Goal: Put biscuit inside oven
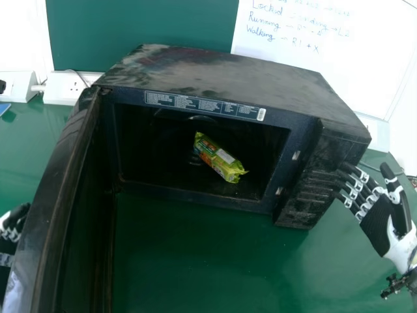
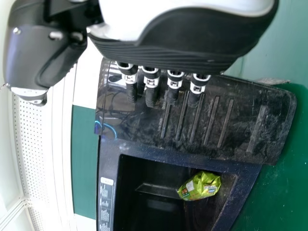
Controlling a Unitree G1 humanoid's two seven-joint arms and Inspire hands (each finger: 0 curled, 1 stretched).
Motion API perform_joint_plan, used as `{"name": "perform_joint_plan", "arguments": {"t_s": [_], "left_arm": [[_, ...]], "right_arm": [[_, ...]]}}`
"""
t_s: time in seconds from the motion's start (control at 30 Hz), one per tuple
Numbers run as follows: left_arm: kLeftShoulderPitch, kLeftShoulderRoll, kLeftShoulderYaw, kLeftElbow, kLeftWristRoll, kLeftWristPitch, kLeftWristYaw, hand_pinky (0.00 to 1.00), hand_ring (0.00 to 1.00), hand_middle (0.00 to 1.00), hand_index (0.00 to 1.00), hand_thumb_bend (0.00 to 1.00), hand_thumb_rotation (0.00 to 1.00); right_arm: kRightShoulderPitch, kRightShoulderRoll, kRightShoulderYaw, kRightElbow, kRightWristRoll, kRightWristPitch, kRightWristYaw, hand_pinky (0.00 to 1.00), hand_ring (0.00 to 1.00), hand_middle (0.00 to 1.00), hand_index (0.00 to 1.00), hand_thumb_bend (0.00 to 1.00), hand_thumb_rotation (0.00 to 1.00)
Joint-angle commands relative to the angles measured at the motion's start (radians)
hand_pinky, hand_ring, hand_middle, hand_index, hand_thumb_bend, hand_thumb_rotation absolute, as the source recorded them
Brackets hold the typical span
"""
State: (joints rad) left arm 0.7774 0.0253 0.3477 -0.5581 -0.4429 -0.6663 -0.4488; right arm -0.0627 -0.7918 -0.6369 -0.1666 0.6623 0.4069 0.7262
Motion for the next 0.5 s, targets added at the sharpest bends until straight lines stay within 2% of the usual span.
{"name": "perform_joint_plan", "arguments": {"t_s": [0.0, 0.17, 0.3, 0.47], "left_arm": [[0.005, -0.008, -0.022, 0.023, 0.010, -0.030, -0.008, 0.91, 0.91, 0.93, 0.93, 0.96, 1.00], [0.031, 0.013, -0.083, 0.013, -0.010, -0.047, -0.041, 0.90, 0.91, 0.93, 0.93, 0.97, 1.00], [0.064, 0.024, -0.127, -0.026, 0.007, -0.037, -0.043, 0.89, 0.90, 0.92, 0.92, 0.97, 1.00], [0.078, 0.064, -0.185, -0.044, -0.039, -0.014, -0.066, 0.87, 0.89, 0.91, 0.91, 0.96, 1.00]], "right_arm": [[0.007, 0.003, -0.010, -0.011, 0.001, -0.009, 0.000, 1.00, 1.00, 1.00, 1.00, 0.85, 1.00], [0.005, 0.001, -0.004, -0.010, -0.008, -0.004, -0.009, 1.00, 1.00, 1.00, 1.00, 0.81, 1.00], [-0.002, 0.002, -0.002, -0.002, -0.011, -0.010, -0.008, 1.00, 1.00, 1.00, 1.00, 0.84, 1.00], [-0.003, 0.004, 0.003, -0.002, -0.020, -0.018, -0.012, 1.00, 1.00, 1.00, 1.00, 0.86, 1.00]]}}
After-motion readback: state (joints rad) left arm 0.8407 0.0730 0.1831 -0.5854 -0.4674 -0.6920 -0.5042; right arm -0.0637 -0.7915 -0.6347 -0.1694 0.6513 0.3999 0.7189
